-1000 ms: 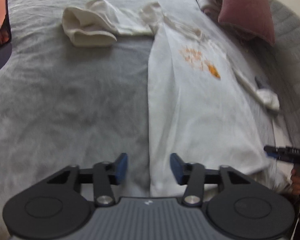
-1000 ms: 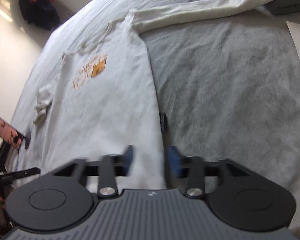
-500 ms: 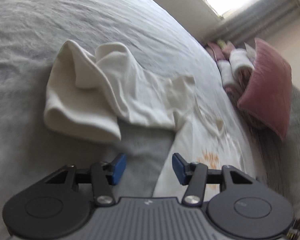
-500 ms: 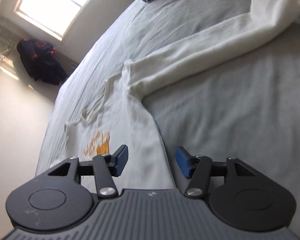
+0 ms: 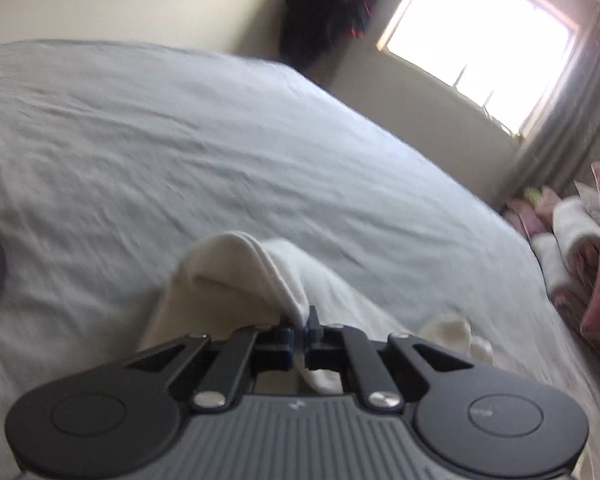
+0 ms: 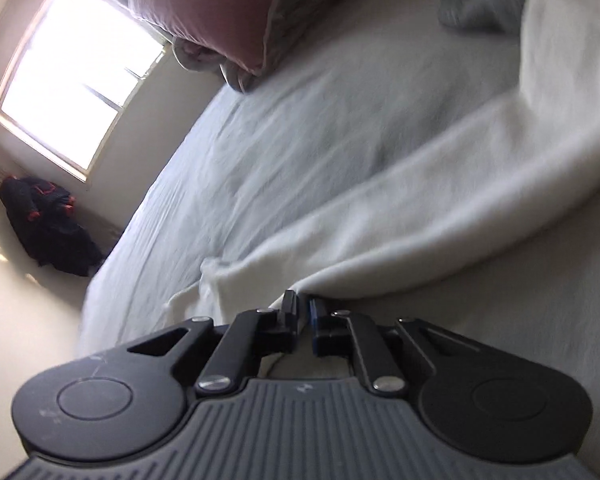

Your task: Fold clothes

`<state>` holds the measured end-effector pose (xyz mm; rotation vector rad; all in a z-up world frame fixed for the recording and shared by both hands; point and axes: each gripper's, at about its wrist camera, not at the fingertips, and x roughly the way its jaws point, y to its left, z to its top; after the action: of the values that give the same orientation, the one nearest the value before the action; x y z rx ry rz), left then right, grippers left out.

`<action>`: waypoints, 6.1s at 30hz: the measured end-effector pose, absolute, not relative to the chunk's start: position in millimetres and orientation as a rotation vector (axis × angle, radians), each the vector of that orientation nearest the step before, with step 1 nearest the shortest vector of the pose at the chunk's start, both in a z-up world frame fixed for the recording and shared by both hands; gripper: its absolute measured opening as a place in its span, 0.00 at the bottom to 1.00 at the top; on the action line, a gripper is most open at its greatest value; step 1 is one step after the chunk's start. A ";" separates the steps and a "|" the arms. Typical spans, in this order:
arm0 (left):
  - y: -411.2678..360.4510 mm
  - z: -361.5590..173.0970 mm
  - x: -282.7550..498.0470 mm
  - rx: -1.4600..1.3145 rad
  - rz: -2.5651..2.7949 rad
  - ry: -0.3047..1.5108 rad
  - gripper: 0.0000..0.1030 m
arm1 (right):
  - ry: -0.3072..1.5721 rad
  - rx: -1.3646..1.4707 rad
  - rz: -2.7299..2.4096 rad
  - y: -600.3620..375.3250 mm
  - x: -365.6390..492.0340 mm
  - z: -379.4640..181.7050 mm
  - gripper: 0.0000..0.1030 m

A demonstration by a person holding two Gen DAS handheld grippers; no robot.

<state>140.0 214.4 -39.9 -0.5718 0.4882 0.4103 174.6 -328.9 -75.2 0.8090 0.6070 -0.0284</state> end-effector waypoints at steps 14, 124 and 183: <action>217.5 -29.4 146.7 -0.434 0.369 0.635 0.36 | 0.650 0.686 0.028 -334.9 171.4 -66.6 0.20; -142.0 -34.1 289.2 0.102 -0.308 0.703 0.46 | 0.557 0.275 -0.082 -502.6 125.4 -16.7 0.47; -172.3 -16.8 160.0 -0.113 -0.480 0.682 0.44 | 0.461 0.241 -0.062 -435.9 138.4 42.2 0.44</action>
<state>160.0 -172.3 -16.8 -0.1128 0.6816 -0.4805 138.4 -435.9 42.2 0.2412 0.4613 -0.0623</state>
